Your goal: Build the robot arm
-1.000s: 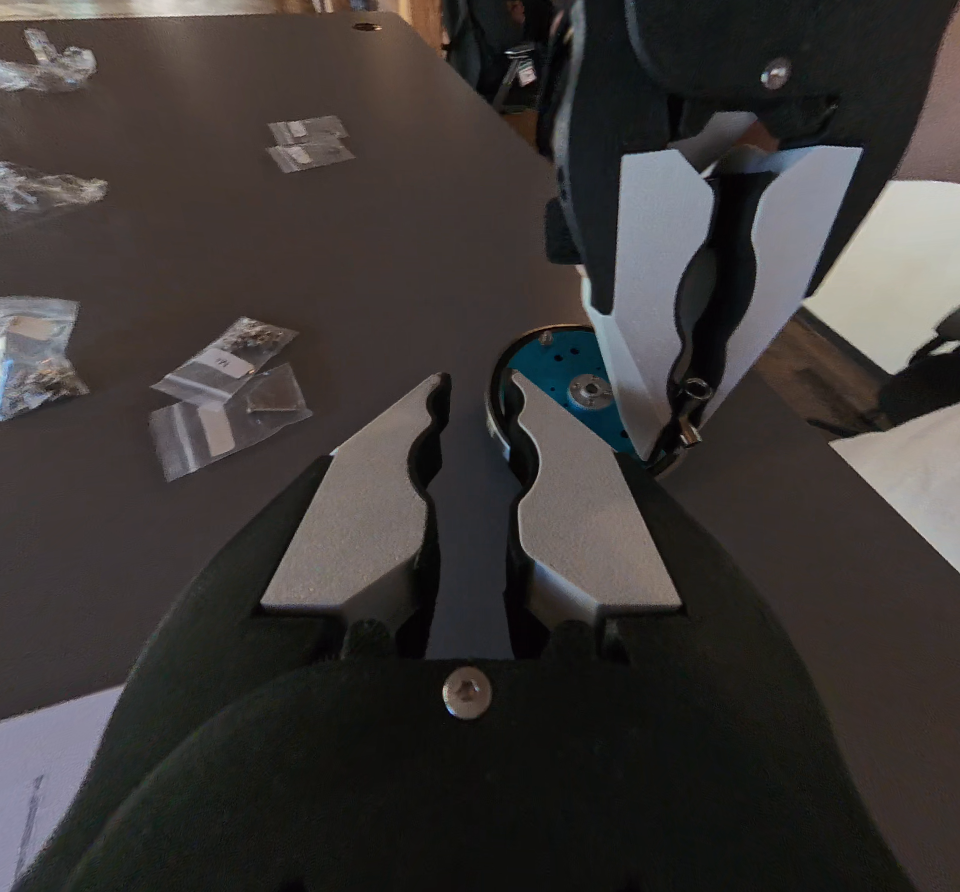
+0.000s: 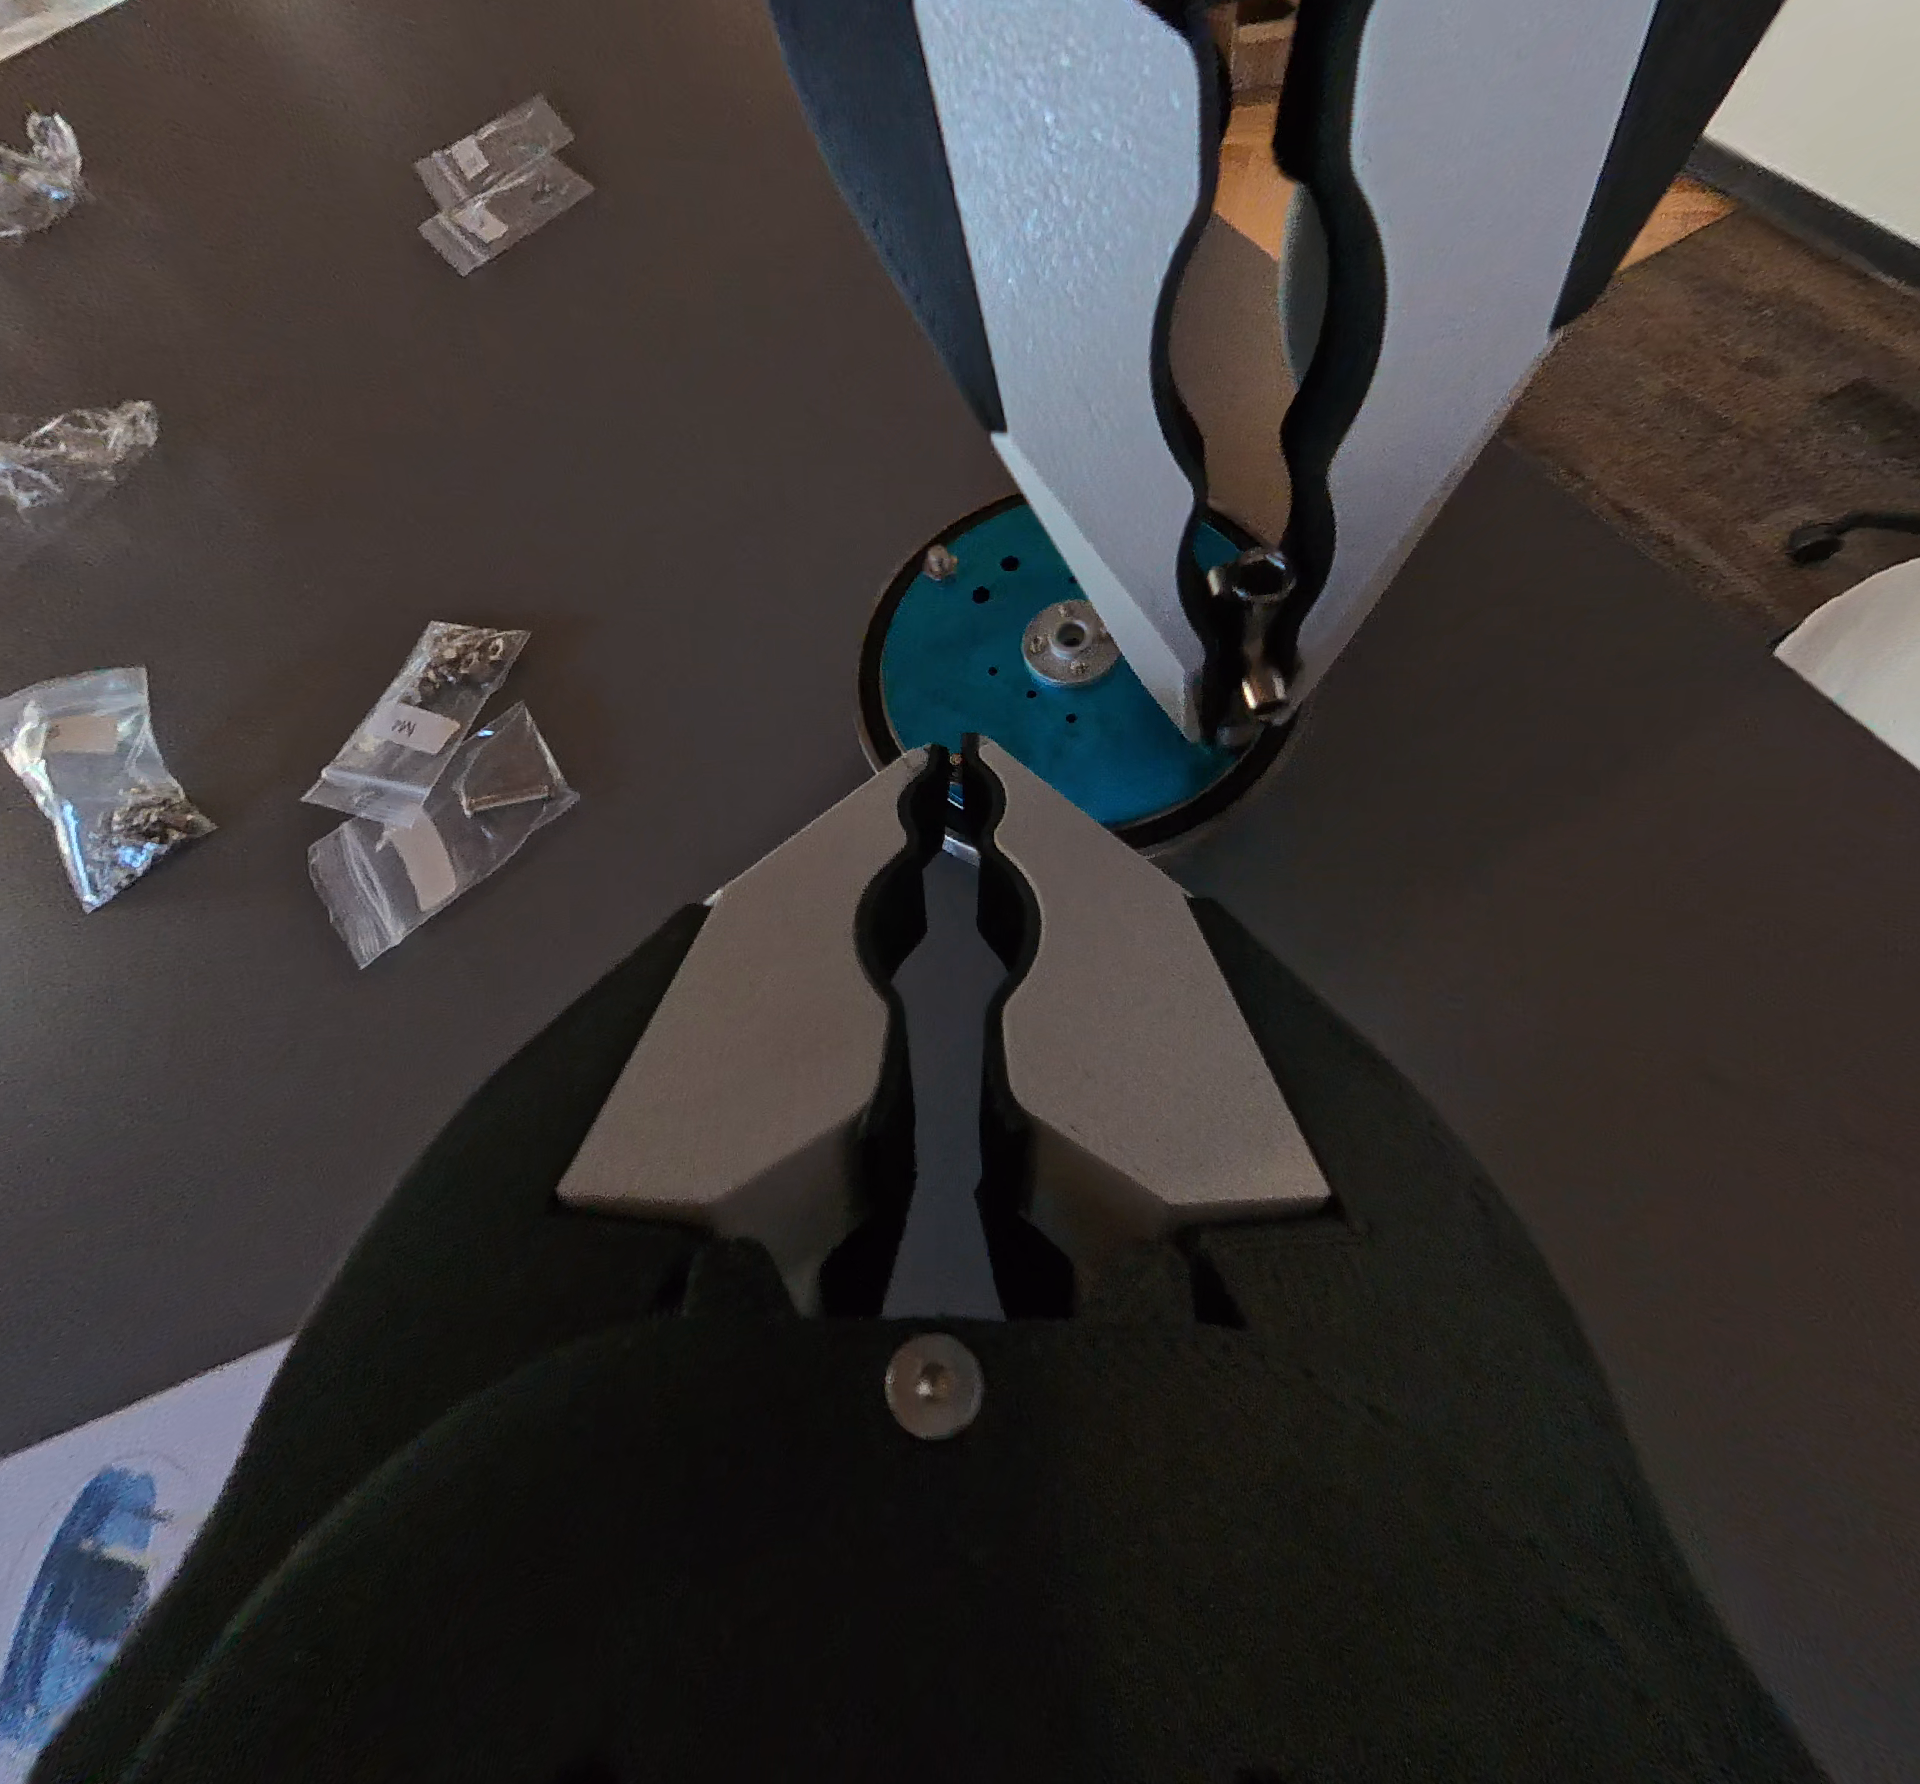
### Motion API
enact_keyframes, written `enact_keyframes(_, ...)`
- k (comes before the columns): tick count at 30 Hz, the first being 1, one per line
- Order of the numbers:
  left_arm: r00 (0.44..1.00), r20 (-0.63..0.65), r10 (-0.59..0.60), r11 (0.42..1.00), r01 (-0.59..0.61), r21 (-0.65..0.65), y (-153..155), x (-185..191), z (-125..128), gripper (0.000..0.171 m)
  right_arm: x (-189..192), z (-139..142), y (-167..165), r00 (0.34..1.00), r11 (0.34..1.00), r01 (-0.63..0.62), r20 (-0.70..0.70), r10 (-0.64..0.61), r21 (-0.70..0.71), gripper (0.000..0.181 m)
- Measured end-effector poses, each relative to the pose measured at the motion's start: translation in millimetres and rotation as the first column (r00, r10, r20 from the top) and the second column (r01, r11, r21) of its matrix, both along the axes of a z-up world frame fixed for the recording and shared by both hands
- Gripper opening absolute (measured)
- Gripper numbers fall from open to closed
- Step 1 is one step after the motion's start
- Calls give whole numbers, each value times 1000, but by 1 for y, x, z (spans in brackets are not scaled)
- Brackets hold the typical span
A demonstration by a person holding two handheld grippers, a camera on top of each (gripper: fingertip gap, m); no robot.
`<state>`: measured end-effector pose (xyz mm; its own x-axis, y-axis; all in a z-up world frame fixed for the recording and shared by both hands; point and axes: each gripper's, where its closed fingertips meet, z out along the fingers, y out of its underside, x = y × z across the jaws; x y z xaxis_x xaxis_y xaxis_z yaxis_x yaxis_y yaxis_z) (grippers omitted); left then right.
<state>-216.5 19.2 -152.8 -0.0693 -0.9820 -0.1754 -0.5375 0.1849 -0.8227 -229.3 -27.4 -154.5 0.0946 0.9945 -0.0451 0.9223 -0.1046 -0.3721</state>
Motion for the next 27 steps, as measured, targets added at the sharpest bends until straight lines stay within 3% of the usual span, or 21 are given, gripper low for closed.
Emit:
enact_keyframes(11,977,-46,207,977,-205,53,-5,-13,0,1,24,0,11,968,968,246,28,-248,48,8)
enact_keyframes(19,969,-57,241,970,-239,37,-16,-1,0,1,48,0,22,897,896,442,8,-443,38,8)
enact_keyframes(23,969,-50,242,970,-243,-10,-20,11,0,1,61,0,31,822,821,570,-21,-570,35,8)
enact_keyframes(27,969,-41,244,970,-245,-3,-20,18,0,2,68,0,36,666,667,744,-57,-744,-20,8)
